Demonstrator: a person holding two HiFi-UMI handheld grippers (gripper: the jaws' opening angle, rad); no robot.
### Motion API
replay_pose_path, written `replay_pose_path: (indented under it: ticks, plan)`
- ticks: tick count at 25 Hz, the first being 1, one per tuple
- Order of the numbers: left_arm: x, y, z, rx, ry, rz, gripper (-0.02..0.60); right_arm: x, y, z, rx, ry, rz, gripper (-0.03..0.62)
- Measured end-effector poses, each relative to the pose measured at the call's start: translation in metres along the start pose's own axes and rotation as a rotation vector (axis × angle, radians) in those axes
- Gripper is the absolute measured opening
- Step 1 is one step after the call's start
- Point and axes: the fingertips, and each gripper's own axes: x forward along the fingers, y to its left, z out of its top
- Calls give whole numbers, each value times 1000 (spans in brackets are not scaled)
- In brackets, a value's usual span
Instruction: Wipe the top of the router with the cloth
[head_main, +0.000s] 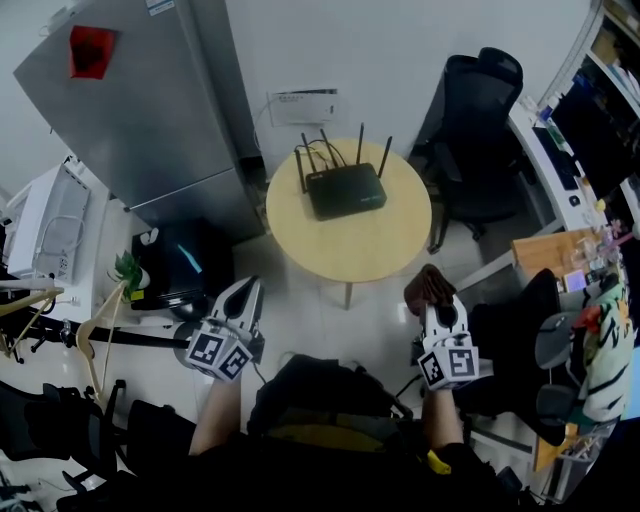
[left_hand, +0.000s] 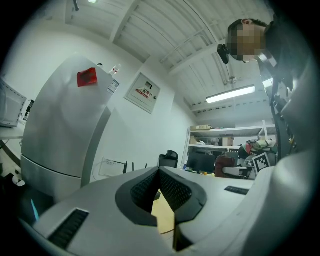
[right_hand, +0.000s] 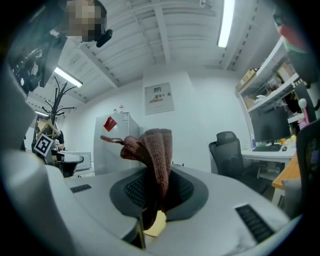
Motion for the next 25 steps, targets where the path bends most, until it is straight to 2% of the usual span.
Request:
replay_pose_path:
  ticks: [11,25]
  plan:
    - [8,-4,-4,4,13,-39,-3,-13,-9,-2,38,-8,-68,55]
    - [23,-1,-2,-3,15,-68,-3,4,-2,-3,19,2,-58,55]
